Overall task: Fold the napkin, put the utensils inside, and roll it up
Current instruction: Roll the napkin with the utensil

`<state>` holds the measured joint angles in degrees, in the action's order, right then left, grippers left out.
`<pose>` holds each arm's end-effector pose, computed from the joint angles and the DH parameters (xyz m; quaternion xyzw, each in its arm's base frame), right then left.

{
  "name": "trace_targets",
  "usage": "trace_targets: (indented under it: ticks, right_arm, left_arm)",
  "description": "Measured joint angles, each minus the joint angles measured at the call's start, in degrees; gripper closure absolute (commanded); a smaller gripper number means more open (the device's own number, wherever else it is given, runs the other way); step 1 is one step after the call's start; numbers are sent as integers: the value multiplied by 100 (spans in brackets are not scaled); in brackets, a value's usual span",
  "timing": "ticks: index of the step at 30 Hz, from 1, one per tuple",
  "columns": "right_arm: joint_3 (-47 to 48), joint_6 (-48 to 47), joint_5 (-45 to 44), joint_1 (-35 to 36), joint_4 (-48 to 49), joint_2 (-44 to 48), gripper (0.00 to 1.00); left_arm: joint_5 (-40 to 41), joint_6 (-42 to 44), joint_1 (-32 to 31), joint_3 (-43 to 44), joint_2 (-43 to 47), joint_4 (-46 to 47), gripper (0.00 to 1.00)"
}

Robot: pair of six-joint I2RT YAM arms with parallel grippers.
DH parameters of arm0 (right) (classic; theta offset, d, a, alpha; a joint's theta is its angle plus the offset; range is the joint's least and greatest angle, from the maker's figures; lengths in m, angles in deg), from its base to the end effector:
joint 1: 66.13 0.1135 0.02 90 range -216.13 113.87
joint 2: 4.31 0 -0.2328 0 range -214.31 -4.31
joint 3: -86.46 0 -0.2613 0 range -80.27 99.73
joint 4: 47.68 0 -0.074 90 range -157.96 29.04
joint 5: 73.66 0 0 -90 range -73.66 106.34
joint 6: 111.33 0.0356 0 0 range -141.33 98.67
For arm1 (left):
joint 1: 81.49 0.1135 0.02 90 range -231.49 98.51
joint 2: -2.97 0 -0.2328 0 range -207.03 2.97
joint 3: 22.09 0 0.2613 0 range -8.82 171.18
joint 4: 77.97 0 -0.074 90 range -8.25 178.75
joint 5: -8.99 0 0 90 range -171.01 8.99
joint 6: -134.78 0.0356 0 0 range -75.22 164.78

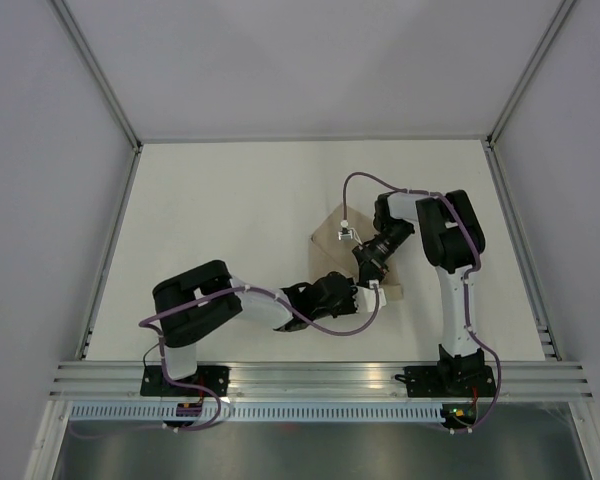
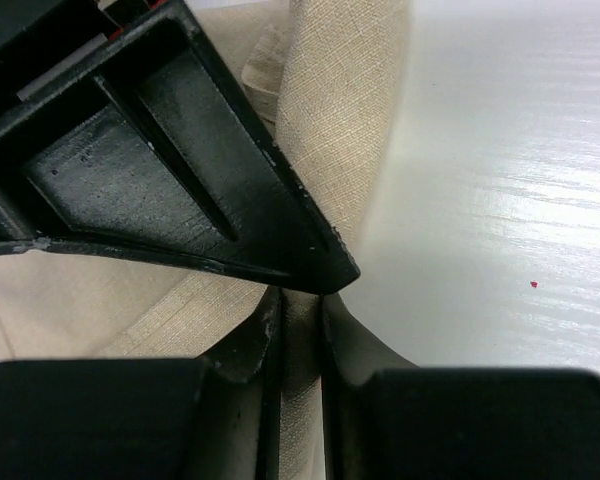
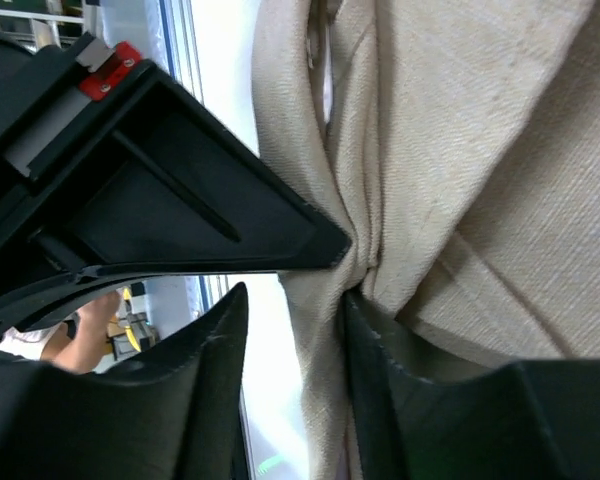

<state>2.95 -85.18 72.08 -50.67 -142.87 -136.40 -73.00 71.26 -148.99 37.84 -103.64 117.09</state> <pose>0.3074 0.1155 0.0630 0.4034 -0.7419 -0.5259 0.1014 0.1419 -0.3296 0.0892 0.6136 0.6190 -0.1134 0.4770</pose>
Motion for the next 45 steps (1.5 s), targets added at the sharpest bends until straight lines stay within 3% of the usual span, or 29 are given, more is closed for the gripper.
trace_targets:
  ticks: [1,5,17,22,26,33,40,45]
  right_arm:
    - [-15,46,-13,2,31,70,45]
    - [-101,238,-136,-2,315,435,42]
    - [-662,815,-457,-691,1891,1980,40]
    - [-1508,914,-529,-1003,2649,2802,39]
    - [-2719,1064,-713,-1034,3679,4074,35]
    - [-4236,1198,-1248,-514,5213,5792,31]
    - [-5305,1178,-2103,636,6341,6382,31]
    - [-5665,1075,-2570,852,6865,6384,35]
  left_arm:
    - [-133,-59,55,13,17,-39,98]
    - [-763,-369,352,105,50,-260,98]
    - [-2767,-1233,1259,442,85,-1051,98]
    - [-3864,-1598,1733,782,-153,-1443,98]
    - [-4822,-1878,2098,1139,-511,-1683,98]
    - [-6094,-2258,2498,1648,-1093,-1954,98]
    - [-6800,-2402,2603,2048,-1467,-2422,98]
    - [-7075,-2411,2603,2199,-1602,-2734,98]
